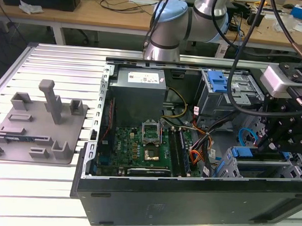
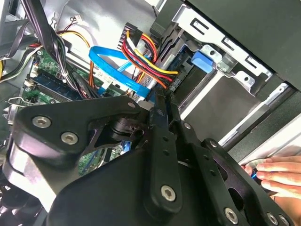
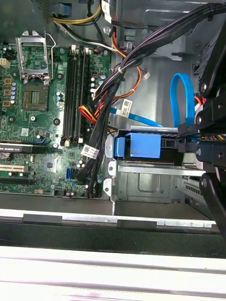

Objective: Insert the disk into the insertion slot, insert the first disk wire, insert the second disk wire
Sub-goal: 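Insert the second disk wire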

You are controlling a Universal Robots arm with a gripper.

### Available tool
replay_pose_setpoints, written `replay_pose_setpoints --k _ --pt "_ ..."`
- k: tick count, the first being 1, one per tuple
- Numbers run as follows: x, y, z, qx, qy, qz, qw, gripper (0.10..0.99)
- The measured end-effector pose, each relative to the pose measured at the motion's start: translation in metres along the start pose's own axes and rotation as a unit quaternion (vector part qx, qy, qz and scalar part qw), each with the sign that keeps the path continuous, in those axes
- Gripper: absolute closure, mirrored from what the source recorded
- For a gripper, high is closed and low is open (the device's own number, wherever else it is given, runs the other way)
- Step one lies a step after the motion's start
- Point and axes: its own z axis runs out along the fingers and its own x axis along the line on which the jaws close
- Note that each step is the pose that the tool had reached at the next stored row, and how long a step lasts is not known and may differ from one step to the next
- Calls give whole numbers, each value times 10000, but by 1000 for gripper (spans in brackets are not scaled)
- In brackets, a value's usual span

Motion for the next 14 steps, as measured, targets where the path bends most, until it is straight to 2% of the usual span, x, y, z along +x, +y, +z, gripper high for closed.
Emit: replay_pose_setpoints --k 2,3,4,5,6,7,8,9,10,11,13,14 --pt "-1 1 9 1 -16 -1 10000 914" --pt "0 5 -63 0 -9 0 10000 792" --pt "-2 9 -209 0 -6 0 10000 671" --pt "-3 11 -273 0 -5 0 10000 671" --pt "-4 13 -321 0 -5 0 10000 608" --pt "-4 15 -422 0 -6 0 10000 608" --pt "-5 17 -485 1 -5 0 10000 608" --pt "-5 19 -487 2 -6 0 10000 620" --pt "-6 22 -487 4 -7 1 10000 686" --pt "-7 24 -488 6 -5 0 10000 686" --pt "-7 23 -489 7 -5 0 10000 812" --pt "-7 23 -489 7 -5 0 10000 812"
